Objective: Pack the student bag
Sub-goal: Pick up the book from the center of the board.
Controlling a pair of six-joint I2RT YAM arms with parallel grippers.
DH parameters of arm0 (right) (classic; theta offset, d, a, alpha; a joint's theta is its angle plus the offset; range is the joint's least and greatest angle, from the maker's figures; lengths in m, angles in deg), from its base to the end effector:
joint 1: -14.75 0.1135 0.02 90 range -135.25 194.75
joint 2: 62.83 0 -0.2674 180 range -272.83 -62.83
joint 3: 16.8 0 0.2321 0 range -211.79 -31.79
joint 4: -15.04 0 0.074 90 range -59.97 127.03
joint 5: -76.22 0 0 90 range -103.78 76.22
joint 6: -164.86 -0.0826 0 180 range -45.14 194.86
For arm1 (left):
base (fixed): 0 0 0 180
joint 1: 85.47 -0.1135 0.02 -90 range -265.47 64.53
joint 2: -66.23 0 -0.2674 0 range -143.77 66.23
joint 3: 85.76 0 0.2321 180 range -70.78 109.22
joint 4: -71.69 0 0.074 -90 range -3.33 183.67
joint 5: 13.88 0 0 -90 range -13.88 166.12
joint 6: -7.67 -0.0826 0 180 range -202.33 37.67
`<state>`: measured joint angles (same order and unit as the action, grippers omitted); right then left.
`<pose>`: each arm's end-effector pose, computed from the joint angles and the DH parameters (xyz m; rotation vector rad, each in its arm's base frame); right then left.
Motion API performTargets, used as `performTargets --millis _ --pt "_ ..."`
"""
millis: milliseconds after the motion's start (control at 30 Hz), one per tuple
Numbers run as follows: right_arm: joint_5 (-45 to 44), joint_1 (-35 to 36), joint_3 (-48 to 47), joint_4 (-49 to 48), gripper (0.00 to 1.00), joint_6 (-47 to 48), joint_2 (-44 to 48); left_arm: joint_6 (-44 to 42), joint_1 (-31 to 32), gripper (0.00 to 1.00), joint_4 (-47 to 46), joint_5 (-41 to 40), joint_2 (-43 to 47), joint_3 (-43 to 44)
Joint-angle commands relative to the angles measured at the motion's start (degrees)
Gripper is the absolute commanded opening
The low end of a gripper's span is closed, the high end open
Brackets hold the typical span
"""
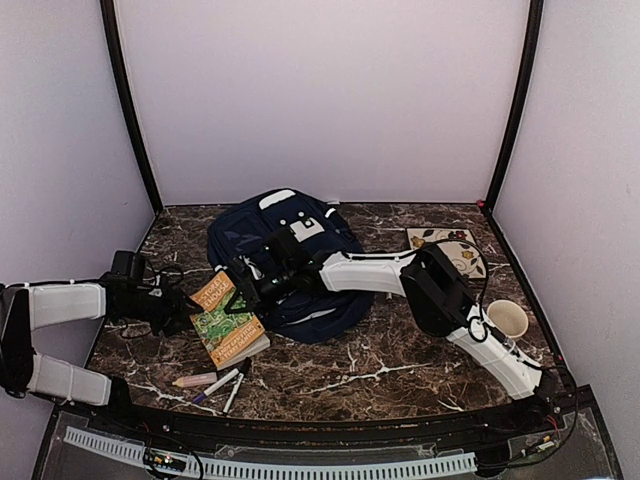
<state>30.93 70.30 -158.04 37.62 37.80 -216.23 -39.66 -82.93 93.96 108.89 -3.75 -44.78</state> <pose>0.2887 0.5236 0.1087 -0.9296 2.3727 1.6506 0.2190 -0.0545 0.1403 -0.6253 2.4777 -1.0334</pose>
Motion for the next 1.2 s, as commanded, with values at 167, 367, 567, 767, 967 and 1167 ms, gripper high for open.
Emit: performTargets --millis 167,367,567,767,967,1167 --pt "0.1 -0.3 6.2 1.8 0.24 -2.6 -0.8 -3.3 1.6 0.53 6.3 2.7 0.0 4.5" --pt "3.0 -0.8 8.5 -2.0 0.00 -4.5 3.0 -5.4 1.6 0.59 9.8 -2.4 1.3 5.0" --pt "8.6 -1.4 7.5 -8.3 0.00 -8.6 5.2 -6.7 1.6 0.73 12.7 -4.7 5.9 7.5" --pt "12.4 -2.0 4.8 -14.2 0.00 -12.7 7.2 -9.9 1.5 0.75 19.8 -10.2 12.3 15.3" --pt "13.8 -3.8 0.6 -15.3 0.00 -13.6 9.2 -10.9 1.5 0.76 25.4 -14.0 15.8 23.0" --pt "16.3 -6.0 0.1 -18.6 0.00 -15.8 12.9 -11.0 1.6 0.76 26.4 -14.5 17.5 25.2"
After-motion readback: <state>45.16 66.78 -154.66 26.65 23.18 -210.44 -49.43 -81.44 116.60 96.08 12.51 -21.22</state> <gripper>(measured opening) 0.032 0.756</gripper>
